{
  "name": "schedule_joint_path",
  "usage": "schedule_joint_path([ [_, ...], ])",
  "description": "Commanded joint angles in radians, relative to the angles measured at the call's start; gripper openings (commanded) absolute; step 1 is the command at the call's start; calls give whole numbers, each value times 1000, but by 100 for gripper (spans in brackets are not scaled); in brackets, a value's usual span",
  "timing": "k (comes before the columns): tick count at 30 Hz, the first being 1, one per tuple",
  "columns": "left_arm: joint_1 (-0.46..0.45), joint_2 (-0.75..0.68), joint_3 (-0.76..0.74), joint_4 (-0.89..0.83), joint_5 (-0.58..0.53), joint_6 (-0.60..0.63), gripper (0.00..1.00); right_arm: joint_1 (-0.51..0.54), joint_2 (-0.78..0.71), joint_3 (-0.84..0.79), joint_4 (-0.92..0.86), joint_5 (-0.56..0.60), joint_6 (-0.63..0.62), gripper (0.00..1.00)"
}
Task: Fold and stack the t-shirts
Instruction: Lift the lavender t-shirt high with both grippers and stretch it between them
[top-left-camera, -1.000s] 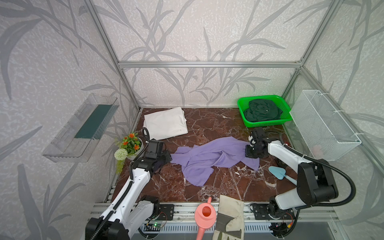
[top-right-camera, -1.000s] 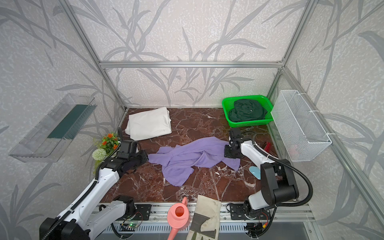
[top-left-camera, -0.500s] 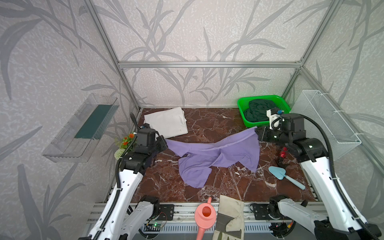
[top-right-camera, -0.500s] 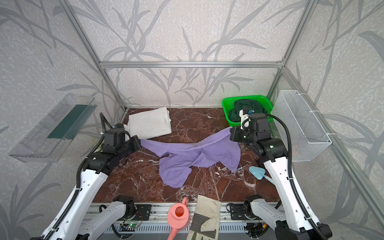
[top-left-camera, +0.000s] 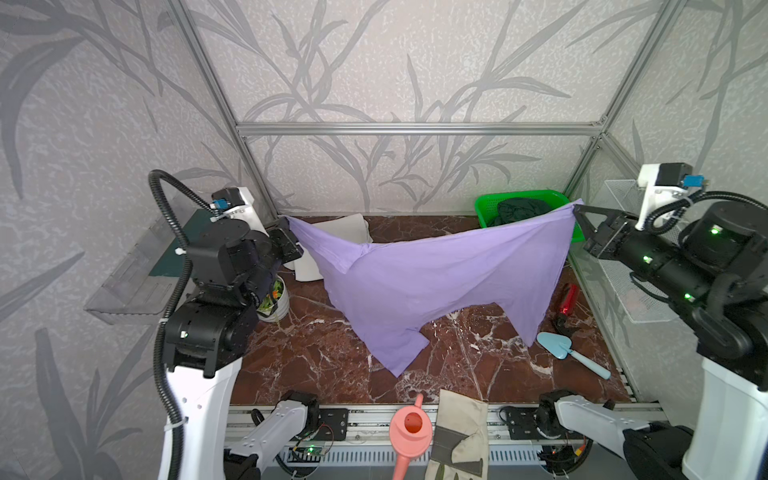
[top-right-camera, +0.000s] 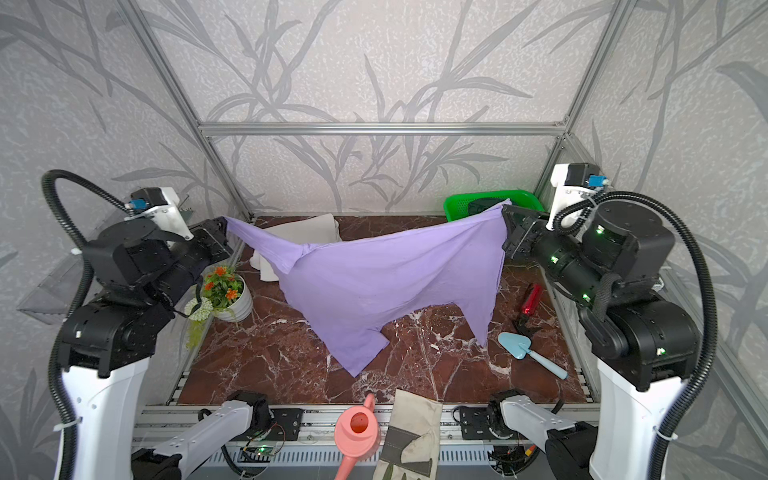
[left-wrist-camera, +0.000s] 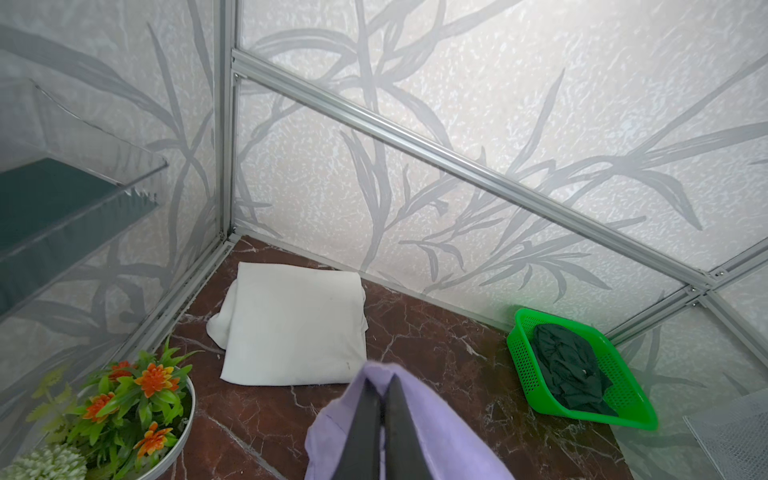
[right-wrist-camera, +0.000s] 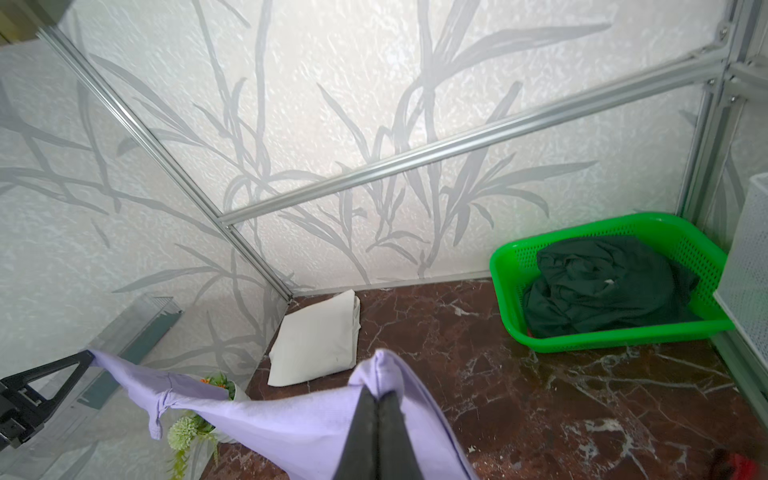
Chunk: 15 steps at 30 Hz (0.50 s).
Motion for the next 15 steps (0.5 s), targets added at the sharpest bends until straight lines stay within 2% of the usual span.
schedule_joint_path([
  [1,2,-28,101,-34,-49,40,0,-4,8,77,-50,-39,18,0],
  [15,-4,-121,373,59,-34,53,0,-3,-22,390,-106,-142,58,0],
])
